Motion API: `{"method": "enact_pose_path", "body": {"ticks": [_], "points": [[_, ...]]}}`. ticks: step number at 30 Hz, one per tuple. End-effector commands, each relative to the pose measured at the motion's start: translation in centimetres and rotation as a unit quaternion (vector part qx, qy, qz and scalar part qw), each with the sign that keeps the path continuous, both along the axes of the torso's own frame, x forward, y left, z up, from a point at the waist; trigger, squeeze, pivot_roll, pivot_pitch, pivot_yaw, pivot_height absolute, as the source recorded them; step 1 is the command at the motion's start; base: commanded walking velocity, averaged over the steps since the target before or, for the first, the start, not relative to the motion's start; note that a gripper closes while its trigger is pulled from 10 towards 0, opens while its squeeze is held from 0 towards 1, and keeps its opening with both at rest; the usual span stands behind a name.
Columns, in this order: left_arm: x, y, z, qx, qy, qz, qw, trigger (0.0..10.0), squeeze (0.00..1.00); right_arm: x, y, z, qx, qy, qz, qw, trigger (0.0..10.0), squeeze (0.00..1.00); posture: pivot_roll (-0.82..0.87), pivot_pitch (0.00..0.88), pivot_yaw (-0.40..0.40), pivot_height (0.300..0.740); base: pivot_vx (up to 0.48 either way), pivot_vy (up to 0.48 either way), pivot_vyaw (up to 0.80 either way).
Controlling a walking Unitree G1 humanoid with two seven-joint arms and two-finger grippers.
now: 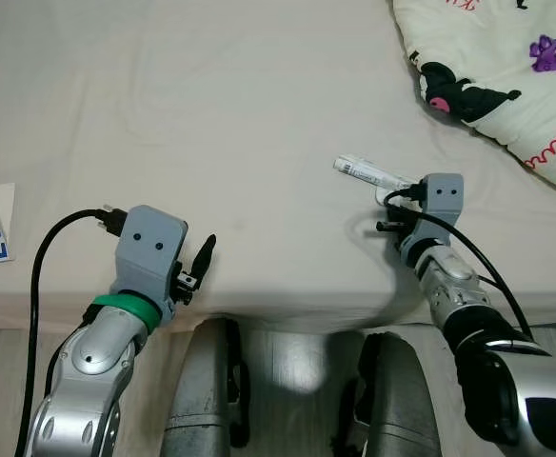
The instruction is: Clean up the room
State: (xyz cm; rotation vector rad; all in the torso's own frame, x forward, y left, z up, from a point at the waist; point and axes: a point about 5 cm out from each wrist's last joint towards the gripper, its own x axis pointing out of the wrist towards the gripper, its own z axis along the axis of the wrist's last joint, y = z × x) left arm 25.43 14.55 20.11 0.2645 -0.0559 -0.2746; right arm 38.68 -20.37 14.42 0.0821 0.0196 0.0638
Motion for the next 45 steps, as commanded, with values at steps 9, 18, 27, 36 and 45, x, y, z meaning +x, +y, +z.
{"method": "enact_pose_path", "body": {"ticks": [9, 18, 27, 36, 45], "points": [[1.2, -4.8, 0.1, -0.051, 0.012, -0.119, 0.991, 10.0, 0.0, -3.2, 3.6, 3.2, -0.004, -0.198, 0.126, 0.972, 0.0, 0.0, 0.13, 0.338, 0.071, 0.595, 0.0, 0.0, 0.0], [1.2, -5.1, 2.1, -0.092, 0.0, -0.205, 0.975, 10.0, 0.0, -8.4, 5.3, 2.9, -0.054, -0.18, 0.279, 0.942, 0.0, 0.0, 0.03, 0.276, 0.037, 0.595, 0.0, 0.0, 0.0], [2.1, -5.5, 2.8, -0.207, 0.045, -0.23, 0.95, 10.0, 1.0, -9.9, 5.8, 3.0, -0.153, -0.182, 0.321, 0.917, 0.0, 0.0, 0.0, 0.231, 0.034, 0.595, 0.0, 0.0, 0.0], [2.2, -6.8, 0.6, -0.291, 0.202, -0.274, 0.894, 10.0, 0.0, -9.7, 7.9, 4.6, -0.23, -0.223, 0.323, 0.891, 0.0, 0.0, -0.01, 0.219, 0.055, 0.595, 0.0, 0.0, 0.0], [3.7, -7.0, 0.5, -0.348, 0.214, -0.218, 0.886, 10.0, 0.0, -10.0, 9.7, 4.5, -0.231, -0.224, 0.354, 0.878, 0.0, 0.0, -0.01, 0.212, 0.054, 0.595, 0.0, 0.0, 0.0]]}}
